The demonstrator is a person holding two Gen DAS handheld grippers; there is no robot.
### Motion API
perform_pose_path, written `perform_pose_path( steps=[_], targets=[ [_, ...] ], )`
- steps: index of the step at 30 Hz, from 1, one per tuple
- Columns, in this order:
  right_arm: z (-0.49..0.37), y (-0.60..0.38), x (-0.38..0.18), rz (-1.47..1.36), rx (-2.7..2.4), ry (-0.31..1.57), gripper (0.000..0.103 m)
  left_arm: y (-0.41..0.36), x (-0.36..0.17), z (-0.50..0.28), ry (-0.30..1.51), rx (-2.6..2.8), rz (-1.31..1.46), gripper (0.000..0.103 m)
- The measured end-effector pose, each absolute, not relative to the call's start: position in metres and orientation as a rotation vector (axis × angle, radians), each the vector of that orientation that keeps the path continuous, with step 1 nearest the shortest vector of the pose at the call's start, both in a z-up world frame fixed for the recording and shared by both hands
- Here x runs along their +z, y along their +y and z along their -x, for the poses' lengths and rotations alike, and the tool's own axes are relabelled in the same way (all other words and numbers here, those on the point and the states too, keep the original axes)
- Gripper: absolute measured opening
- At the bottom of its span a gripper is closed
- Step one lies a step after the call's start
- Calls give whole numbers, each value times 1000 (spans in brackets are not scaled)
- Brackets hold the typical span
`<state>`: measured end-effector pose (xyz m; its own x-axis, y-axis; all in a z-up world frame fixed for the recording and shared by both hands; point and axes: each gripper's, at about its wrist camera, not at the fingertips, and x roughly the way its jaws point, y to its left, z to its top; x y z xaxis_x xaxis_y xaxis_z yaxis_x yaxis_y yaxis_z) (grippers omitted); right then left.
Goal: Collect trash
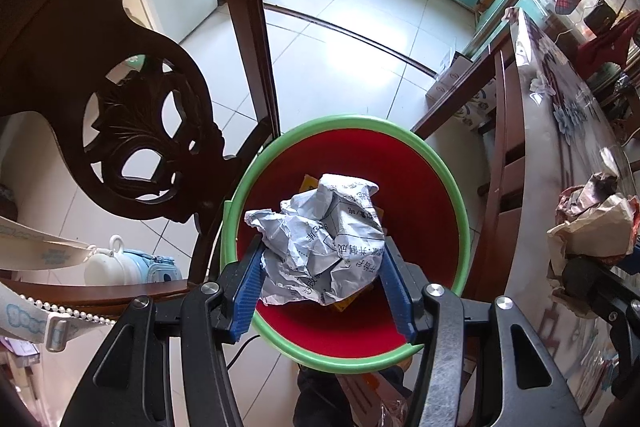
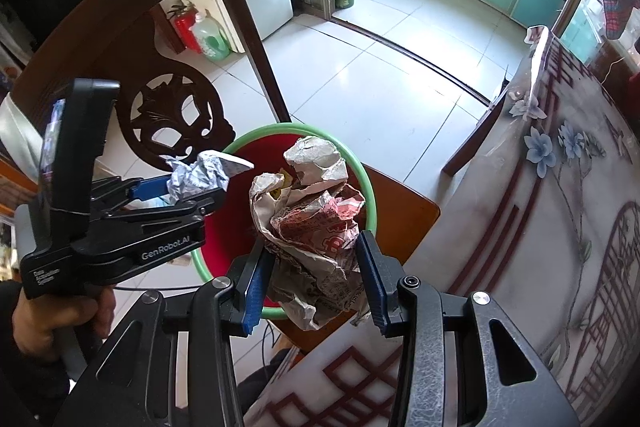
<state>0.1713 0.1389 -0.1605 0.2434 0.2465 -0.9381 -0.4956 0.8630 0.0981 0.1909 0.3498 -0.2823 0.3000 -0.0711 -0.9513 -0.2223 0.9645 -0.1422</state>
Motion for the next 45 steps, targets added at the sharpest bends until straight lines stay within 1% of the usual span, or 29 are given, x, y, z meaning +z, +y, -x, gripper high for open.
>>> perform_pose_path(
  steps=[1,2,4,6,7,8,13,15,16,17,18,21,23,25,27,30,33,35,37,41,45],
  targets=[
    [-171,138,-160,237,514,1223,52,349,-283,-192,1270,99,269,57],
    [-171,138,-160,234,514,1220,62,349,-284,-192,1273,106,266,59],
    [-170,137,-158,226,511,1208,71,349,-285,-192,1274,117,266,67],
    [-169,136,-155,218,512,1199,75,349,-284,-191,1276,131,262,70],
    [-168,135,-155,217,508,1197,81,348,-283,-190,1276,138,253,70],
    [-168,134,-154,216,503,1196,83,347,-281,-188,1269,145,243,70],
    [-157,110,-136,193,460,1142,84,333,-255,-173,1186,157,229,70],
    [-148,93,-119,179,439,1083,90,319,-238,-164,1140,144,233,70],
    [-146,86,-112,173,431,1059,99,310,-227,-159,1110,128,239,70],
    [-142,76,-103,165,420,1027,103,302,-217,-155,1081,118,242,70],
    [-135,63,-90,151,407,979,103,294,-207,-151,1052,110,247,71],
    [-120,35,-65,129,378,891,103,264,-175,-135,942,80,278,85],
    [-108,12,-48,118,352,836,103,244,-151,-118,815,51,314,87],
    [-92,-13,-32,100,329,766,103,221,-126,-100,701,50,316,91],
    [-73,-40,-15,76,298,675,103,201,-103,-86,613,32,309,91],
    [-32,-87,15,14,231,454,103,167,-66,-60,473,5,282,91],
    [-4,-124,32,-52,141,270,103,133,-33,-34,333,5,242,92],
    [8,-142,34,-93,68,205,103,114,-19,-20,259,33,212,92],
    [12,-154,34,-98,32,200,103,93,-8,-7,223,86,212,92],
    [4,-170,31,-68,31,331,103,68,3,-12,359,54,221,94],
    [13,-186,33,-68,43,357,103,41,12,-2,348,87,168,94]
  ],
)
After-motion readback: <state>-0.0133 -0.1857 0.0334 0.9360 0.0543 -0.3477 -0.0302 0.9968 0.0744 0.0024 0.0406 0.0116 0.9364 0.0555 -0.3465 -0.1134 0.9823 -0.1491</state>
